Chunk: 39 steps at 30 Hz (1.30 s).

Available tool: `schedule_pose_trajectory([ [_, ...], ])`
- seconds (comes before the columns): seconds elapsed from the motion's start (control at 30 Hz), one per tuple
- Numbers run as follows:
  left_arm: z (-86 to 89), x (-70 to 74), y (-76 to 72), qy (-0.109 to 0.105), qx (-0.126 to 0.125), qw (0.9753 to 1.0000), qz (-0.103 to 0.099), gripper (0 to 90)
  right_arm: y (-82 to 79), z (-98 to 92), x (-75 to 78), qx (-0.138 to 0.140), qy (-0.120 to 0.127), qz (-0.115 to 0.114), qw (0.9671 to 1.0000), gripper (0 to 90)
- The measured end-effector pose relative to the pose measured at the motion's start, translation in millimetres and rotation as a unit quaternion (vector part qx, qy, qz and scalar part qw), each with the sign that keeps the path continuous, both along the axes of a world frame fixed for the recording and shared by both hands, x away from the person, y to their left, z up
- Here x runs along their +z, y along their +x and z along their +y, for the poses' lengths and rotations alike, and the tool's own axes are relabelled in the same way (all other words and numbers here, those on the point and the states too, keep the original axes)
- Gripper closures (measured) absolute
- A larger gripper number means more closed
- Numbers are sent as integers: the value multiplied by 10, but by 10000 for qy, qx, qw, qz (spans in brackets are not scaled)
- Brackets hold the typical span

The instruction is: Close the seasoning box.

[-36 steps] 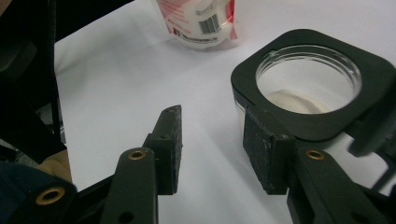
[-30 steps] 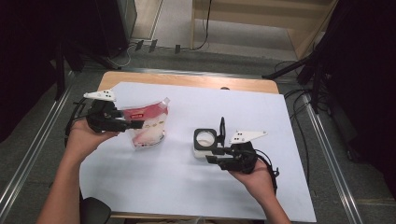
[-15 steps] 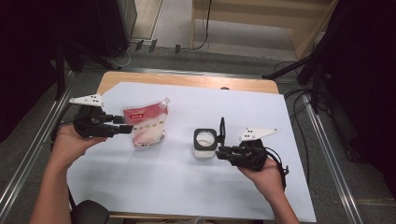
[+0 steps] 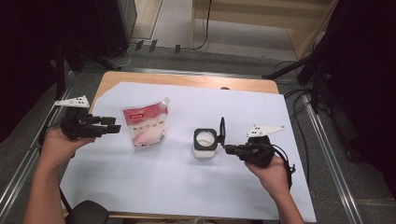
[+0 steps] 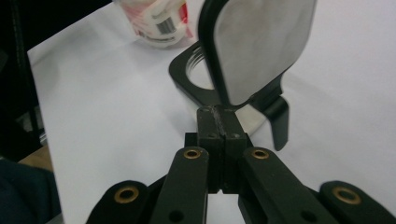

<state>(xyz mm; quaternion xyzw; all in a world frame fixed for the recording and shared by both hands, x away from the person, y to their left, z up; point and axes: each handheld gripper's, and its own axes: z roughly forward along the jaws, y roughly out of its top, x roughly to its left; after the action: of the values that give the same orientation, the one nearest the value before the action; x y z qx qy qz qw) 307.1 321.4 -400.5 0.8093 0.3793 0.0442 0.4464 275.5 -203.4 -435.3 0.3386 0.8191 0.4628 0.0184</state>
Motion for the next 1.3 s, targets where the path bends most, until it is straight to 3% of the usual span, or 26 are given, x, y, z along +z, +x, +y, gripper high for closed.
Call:
schedule_pose_trajectory([
  [0.27, 21, -139, 74, 3, 166, 9998, 51, 525, 125, -38, -40, -222, 17, -15, 9998, 900],
  [0.4, -14, -182, 104, 116, 265, 9996, 20, 523, 168, -26, -36, -356, 95, -11, 9993, 900],
  [0.53, -53, -217, 143, 243, 397, 9988, 143, 527, 215, -8, -56, -447, 157, 53, 9989, 900],
  [1.3, -166, -245, 180, 363, 361, 9987, 72, 499, 219, 67, -8, -585, 210, -159, 9979, 900],
])
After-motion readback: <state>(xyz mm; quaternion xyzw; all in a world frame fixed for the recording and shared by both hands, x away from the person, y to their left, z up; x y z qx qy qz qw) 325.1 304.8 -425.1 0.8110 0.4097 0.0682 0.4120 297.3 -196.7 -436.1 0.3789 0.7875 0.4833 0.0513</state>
